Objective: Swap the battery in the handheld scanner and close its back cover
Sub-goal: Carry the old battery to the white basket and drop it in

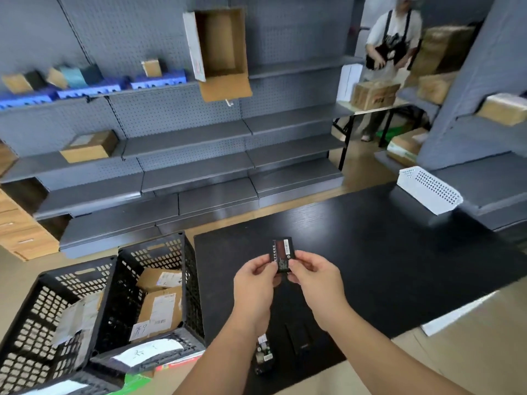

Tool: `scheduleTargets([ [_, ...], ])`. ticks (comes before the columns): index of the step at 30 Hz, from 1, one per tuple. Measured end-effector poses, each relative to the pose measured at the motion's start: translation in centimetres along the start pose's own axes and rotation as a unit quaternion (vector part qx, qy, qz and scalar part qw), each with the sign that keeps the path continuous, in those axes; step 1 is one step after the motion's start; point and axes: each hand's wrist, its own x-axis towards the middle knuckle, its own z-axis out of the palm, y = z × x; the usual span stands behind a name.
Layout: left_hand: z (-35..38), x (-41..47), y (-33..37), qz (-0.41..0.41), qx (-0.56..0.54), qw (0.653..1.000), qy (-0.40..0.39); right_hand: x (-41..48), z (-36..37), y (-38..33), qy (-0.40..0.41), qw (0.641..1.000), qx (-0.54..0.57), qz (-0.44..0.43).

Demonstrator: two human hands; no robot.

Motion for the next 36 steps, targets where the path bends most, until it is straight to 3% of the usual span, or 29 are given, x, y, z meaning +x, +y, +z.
scheduleTargets([
  [10,11.6,-4.0,0.2,0.014,0.045,0.989,-0.142,-2.0,-11.8,-3.4,0.125,0.989,0.058,-0.045],
  [23,37.1,-14.9,-5.8,-0.012,0.048,0.945,-0.322,-4.1,-39.1,-5.6,0.279,0.953,0.085,-0.08],
  [36,53.4,-16.4,-12.4,-0.052,0.078,0.927,-0.362,-0.8,-54.5,-5.7,0.354,0.928,0.094,-0.067],
])
